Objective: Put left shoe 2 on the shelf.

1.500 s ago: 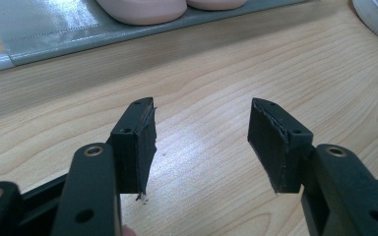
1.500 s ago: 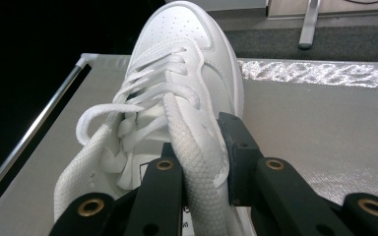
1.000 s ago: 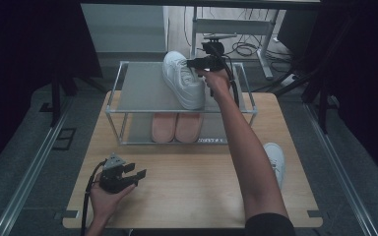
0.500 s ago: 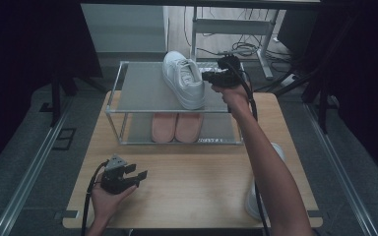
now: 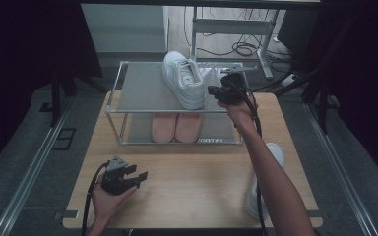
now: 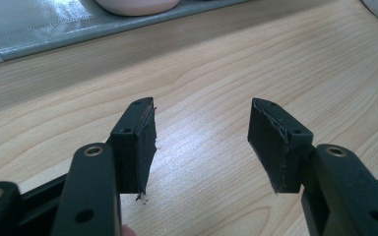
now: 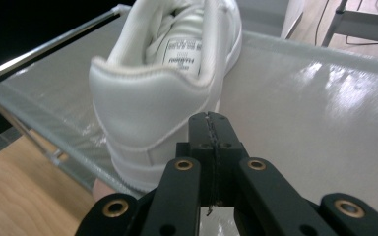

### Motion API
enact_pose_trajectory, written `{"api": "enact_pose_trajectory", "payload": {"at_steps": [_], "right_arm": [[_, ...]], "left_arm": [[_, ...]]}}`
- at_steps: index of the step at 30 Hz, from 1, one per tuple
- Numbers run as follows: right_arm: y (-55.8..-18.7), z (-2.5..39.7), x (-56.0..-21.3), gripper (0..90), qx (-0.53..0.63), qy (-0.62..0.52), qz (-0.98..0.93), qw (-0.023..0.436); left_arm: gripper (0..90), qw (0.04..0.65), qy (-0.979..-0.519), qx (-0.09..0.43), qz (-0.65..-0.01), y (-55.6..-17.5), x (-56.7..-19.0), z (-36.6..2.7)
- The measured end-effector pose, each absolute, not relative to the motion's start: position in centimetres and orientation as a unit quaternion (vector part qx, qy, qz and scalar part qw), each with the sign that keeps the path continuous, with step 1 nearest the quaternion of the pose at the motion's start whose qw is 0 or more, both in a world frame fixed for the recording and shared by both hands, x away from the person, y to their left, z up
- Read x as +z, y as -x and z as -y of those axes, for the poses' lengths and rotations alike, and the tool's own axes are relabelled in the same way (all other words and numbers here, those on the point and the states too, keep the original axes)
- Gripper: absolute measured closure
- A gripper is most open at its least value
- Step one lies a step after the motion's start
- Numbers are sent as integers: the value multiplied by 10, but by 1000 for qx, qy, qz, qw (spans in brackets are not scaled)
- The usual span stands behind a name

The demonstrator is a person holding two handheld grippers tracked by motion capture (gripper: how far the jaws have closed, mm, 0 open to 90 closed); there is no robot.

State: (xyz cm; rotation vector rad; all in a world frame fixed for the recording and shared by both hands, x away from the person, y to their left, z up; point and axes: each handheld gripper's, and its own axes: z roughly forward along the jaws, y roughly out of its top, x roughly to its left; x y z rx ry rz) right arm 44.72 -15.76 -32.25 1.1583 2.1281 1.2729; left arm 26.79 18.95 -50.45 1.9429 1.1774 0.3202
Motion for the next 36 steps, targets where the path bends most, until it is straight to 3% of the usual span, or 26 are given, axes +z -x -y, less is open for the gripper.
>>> {"api": "enact_pose_trajectory", "payload": {"at_steps": [36], "right_arm": [[-445, 146, -342, 894, 454, -422, -760, 195]], "left_arm": [[445, 409, -774, 130, -466, -267, -504, -188]]}}
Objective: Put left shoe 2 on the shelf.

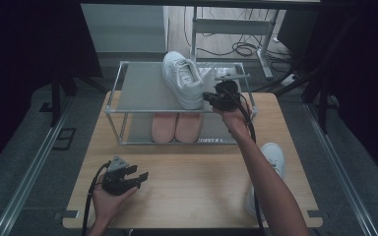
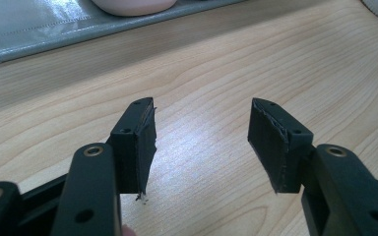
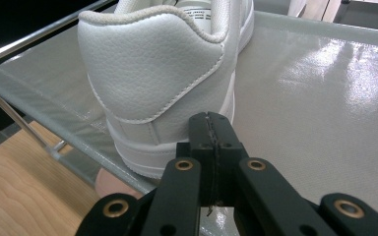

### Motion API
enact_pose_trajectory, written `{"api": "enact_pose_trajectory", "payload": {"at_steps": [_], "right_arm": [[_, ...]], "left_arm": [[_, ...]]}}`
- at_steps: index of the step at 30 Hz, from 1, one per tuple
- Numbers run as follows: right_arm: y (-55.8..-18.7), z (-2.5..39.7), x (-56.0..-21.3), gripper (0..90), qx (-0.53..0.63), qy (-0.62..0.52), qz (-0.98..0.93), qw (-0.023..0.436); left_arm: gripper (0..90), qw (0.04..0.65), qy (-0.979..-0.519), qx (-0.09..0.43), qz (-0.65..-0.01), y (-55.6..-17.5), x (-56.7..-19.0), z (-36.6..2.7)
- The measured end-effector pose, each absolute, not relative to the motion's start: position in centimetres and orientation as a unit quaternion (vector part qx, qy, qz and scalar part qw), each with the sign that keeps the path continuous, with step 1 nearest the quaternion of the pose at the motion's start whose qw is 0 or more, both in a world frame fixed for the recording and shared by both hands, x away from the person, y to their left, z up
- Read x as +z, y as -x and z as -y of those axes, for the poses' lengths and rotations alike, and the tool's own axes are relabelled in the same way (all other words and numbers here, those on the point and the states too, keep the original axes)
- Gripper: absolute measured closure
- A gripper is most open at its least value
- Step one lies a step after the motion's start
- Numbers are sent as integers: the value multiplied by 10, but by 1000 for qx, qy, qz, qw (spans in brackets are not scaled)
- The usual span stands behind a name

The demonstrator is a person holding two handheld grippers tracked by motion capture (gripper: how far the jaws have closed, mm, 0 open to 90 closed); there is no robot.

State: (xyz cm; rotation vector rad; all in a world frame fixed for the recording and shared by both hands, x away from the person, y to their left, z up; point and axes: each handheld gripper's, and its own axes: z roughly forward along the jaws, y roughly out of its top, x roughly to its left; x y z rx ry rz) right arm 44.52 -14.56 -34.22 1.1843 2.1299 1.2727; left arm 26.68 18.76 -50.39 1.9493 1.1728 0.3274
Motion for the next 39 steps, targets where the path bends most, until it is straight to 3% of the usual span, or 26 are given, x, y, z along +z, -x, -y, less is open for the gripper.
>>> {"api": "enact_pose_trajectory", "payload": {"at_steps": [39], "right_arm": [[-439, 85, -345, 893, 476, -392, -770, 162]], "left_arm": [[445, 411, -773, 130, -466, -267, -504, -188]]}}
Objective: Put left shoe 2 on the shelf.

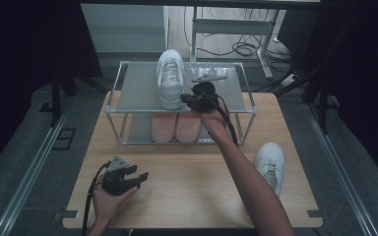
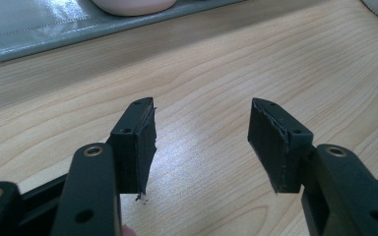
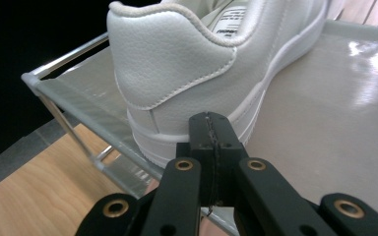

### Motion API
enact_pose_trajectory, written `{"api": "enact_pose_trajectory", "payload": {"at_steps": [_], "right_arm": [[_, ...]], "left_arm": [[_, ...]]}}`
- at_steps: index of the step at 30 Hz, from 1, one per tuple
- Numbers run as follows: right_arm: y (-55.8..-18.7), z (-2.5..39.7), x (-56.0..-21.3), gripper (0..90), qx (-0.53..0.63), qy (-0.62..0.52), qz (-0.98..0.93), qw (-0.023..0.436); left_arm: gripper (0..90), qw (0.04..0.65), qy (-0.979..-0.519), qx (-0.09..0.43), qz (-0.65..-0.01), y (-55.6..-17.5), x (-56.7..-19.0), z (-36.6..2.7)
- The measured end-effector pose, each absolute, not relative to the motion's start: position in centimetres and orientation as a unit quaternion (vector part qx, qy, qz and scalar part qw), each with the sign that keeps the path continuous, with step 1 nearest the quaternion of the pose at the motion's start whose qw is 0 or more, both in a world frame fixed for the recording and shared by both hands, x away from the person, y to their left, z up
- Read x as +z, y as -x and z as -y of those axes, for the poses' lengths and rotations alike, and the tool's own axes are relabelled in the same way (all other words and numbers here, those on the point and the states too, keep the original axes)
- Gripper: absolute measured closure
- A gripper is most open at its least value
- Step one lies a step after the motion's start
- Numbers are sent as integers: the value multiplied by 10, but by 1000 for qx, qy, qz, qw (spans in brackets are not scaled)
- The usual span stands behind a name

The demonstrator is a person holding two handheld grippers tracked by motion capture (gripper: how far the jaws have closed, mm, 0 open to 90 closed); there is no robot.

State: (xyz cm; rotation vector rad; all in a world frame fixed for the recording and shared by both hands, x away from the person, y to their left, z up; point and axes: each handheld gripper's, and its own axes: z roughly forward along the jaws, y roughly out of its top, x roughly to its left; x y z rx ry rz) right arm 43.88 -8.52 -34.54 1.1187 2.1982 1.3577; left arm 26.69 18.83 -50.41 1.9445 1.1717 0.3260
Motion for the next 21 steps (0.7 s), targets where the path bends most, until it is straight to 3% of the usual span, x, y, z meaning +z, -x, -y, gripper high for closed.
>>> {"api": "enact_pose_trajectory", "payload": {"at_steps": [15, 21], "right_arm": [[-438, 55, -347, 893, 481, -374, -778, 152], [-437, 62, -345, 893, 483, -376, -775, 156]], "left_arm": [[445, 412, -773, 128, -465, -267, -504, -188], [445, 413, -772, 129, -466, -267, -504, -190]]}}
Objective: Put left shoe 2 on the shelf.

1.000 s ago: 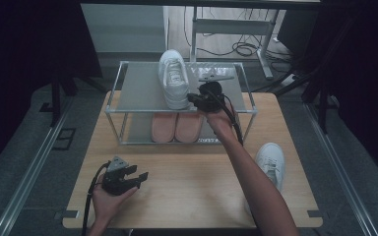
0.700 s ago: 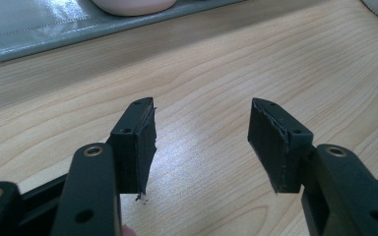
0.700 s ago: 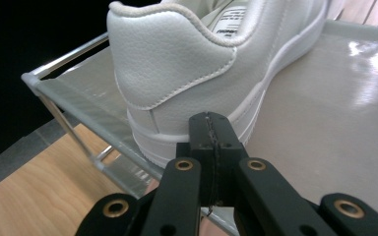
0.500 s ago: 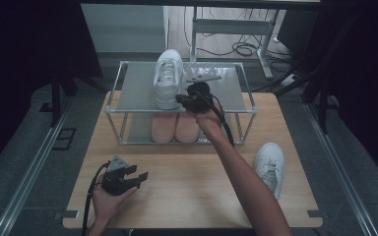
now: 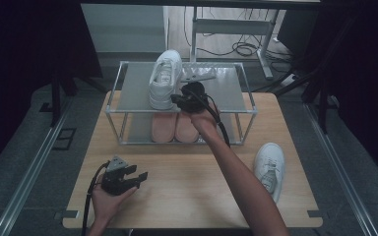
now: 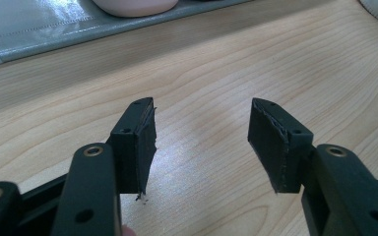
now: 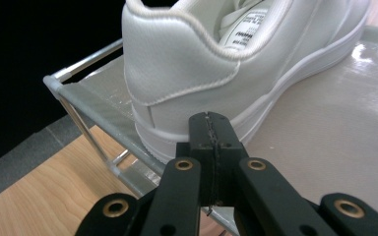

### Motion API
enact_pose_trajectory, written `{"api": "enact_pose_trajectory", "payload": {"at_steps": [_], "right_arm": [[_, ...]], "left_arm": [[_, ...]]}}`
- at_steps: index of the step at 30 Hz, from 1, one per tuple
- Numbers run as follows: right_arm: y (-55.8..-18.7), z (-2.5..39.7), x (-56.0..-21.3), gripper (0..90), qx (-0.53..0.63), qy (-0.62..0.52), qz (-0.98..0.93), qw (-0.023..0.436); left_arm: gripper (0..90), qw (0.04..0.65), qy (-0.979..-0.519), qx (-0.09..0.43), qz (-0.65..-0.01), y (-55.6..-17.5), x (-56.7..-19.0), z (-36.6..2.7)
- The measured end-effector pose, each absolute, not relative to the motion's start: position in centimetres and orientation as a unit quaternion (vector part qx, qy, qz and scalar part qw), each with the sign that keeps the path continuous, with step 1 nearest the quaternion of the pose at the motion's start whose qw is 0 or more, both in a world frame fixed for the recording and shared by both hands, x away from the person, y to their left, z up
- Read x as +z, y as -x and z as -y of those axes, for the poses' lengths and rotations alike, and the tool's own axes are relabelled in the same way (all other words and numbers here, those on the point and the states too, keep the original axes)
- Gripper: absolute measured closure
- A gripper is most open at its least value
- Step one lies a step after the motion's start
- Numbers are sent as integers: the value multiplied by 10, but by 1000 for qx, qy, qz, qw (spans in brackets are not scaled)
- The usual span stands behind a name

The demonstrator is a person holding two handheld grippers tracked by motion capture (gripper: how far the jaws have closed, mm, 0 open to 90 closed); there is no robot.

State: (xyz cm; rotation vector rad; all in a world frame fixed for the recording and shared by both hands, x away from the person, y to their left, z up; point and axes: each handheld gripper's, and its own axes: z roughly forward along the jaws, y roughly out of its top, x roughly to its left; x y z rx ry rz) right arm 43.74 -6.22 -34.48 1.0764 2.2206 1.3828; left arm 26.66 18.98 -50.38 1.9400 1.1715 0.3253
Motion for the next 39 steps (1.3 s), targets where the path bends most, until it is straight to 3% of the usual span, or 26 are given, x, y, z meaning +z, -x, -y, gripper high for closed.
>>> {"api": "enact_pose_trajectory", "payload": {"at_steps": [16, 29, 39], "right_arm": [[-398, 122, -335, 892, 473, -360, -785, 176], [-365, 174, -354, 892, 470, -368, -780, 187], [-332, 198, -375, 892, 453, -357, -800, 164]], "left_arm": [[445, 412, -773, 127, -465, -266, -504, -189], [444, 412, -771, 123, -471, -267, -504, -190], [442, 412, -770, 122, -471, -267, -503, -190]]}}
